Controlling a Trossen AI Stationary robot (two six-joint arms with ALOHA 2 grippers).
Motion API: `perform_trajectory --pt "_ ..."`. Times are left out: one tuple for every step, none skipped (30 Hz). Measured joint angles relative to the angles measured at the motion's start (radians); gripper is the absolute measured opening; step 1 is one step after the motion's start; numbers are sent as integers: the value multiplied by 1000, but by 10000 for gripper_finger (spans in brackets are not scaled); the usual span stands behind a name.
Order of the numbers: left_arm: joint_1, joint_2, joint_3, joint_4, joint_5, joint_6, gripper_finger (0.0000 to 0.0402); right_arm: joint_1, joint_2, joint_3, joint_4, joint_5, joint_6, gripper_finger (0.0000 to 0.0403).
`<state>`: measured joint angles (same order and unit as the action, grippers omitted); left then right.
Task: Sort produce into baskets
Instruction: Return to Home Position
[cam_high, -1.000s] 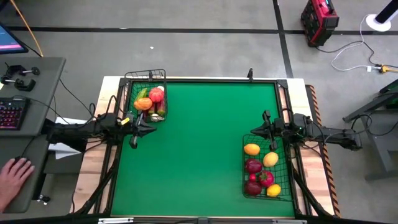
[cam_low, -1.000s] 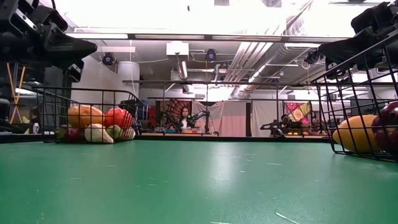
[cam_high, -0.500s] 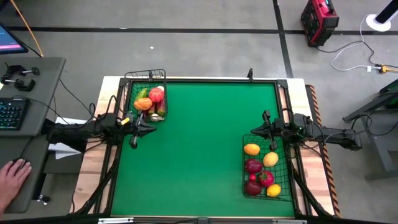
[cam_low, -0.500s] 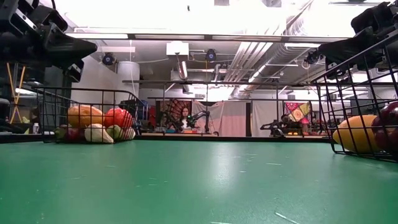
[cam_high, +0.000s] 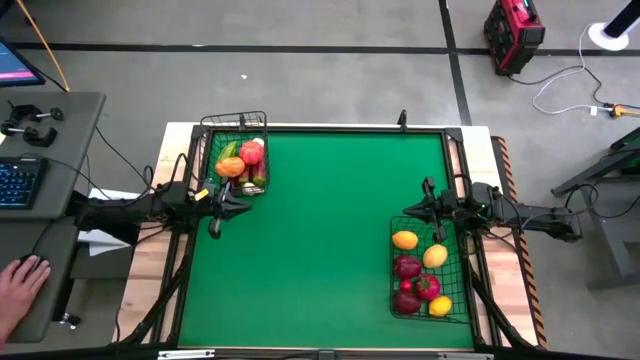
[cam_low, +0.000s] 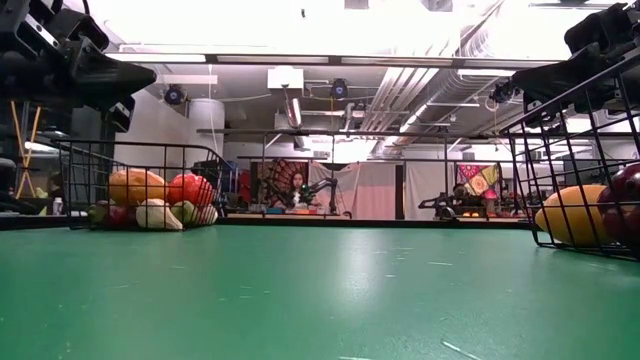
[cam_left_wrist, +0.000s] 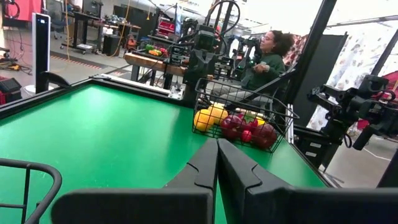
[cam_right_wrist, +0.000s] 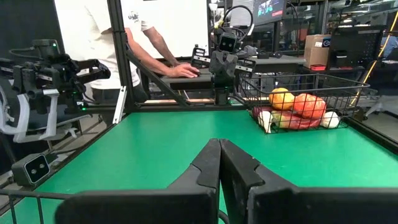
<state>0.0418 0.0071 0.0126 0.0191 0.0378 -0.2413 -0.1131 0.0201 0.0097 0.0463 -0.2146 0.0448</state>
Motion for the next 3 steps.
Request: perform_trajectory --pt "0 0 0 0 0 0 0 0 0 0 0 0 0 0" --pt "0 0 0 0 0 0 0 0 0 0 0 0 0 0" --pt "0 0 0 0 0 0 0 0 0 0 0 0 0 0"
